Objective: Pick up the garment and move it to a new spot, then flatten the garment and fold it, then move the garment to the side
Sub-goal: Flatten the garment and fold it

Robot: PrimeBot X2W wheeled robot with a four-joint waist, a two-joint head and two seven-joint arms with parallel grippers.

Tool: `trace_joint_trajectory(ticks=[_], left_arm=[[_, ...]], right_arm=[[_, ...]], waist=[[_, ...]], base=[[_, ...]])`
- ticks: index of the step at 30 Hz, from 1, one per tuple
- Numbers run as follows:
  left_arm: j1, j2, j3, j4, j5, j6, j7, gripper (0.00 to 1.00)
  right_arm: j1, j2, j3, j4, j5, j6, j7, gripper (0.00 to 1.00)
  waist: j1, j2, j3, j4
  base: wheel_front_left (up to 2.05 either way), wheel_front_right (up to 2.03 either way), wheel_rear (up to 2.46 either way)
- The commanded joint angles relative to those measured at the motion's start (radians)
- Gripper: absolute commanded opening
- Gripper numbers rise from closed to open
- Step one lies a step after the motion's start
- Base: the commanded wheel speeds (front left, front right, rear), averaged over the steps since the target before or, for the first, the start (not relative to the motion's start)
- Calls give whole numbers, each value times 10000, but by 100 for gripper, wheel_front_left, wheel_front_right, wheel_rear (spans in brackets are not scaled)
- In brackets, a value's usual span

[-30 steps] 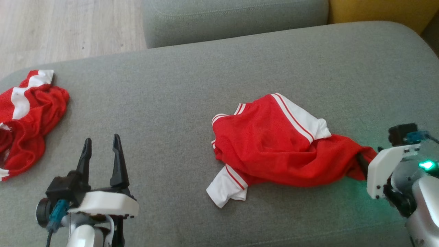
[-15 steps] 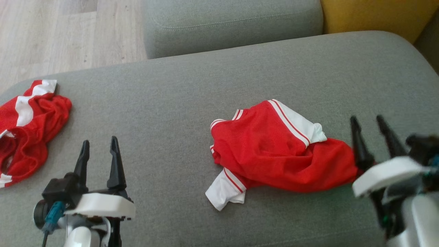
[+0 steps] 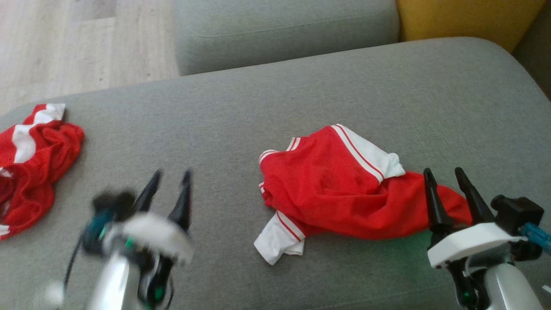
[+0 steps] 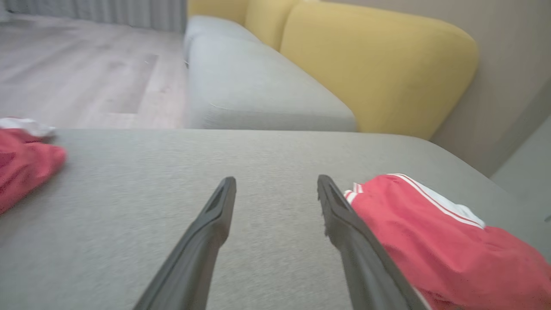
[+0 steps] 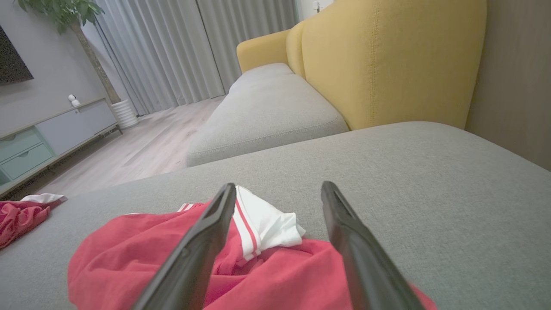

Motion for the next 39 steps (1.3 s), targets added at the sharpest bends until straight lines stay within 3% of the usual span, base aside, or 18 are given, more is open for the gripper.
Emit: trace_joint_trajectory(ticks=[1, 5, 7, 8, 10, 14, 19, 26, 27, 28, 29, 34, 39], left_arm=[[-1165, 147, 185, -293, -206, -111, 313, 100], [-3005, 660, -739, 761, -1103, -437, 3072, 100], [-3850, 739, -1382, 1245, -2007, -469, 4419, 100], [-4596, 999, -2151, 1577, -2868, -474, 5435, 100], [-5159, 1285, -2873, 1918, -3698, -477, 6250, 100], [-6152, 1889, -3925, 2630, -4618, -479, 7034, 100], [-7202, 2346, -4888, 4035, -4553, -479, 7258, 100], [-7738, 2251, -5968, 5136, -5398, -480, 8120, 100], [-7845, 2289, -6132, 5180, -5440, -480, 8064, 79], [-7945, 2309, -6228, 5206, -5521, -480, 7922, 32], [-8013, 2299, -6310, 5233, -5647, -480, 7812, 0], [-8263, 2339, -6526, 5107, -6600, -480, 7515, 0], [-8866, 2293, -5158, 5481, -7858, -405, 6198, 0]], right_arm=[[-568, -150, 261, -256, 102, 65, -159, 100], [-724, -146, 462, -52, 216, 65, -243, 100], [-869, -135, 571, 24, 291, 65, -298, 100], [-1043, -134, 708, 98, 376, 65, -351, 100], [-1235, -122, 875, 210, 485, 65, -415, 100], [-1630, -130, 1189, 452, 711, 65, -561, 100], [-2031, -215, 1533, 783, 962, 65, -788, 100], [-2371, -259, 1912, 1228, 1201, 65, -995, 100], [-2411, -264, 1955, 1285, 1227, 65, -1031, 100], [-2445, -271, 1994, 1340, 1246, 65, -1067, 100], [-2467, -280, 2019, 1395, 1257, 65, -1106, 100], [-2459, -382, 2053, 1627, 1289, 65, -1207, 100], [-2405, -463, 1998, 1642, 1260, 65, -1246, 100]], waist=[[0, 0, 35, -87], [0, 0, 224, -519], [0, 0, 408, -819], [0, 0, 657, -1145], [0, 0, 887, -1509], [0, 0, 1376, -2154], [0, 0, 1769, -2648], [0, 0, 1938, -2814], [0, 0, 1945, -2801], [0, 0, 1944, -2779], [0, 0, 1925, -2741], [0, 0, 1703, -2462], [0, 0, 1594, -2203]], base=[[0, 0, 0], [0, 0, 0], [0, 0, 0], [0, 0, 0], [0, 0, 0], [0, 0, 0], [0, 0, 0], [0, 0, 0], [0, 0, 0], [0, 0, 0], [0, 0, 0], [0, 0, 0], [0, 0, 0]])
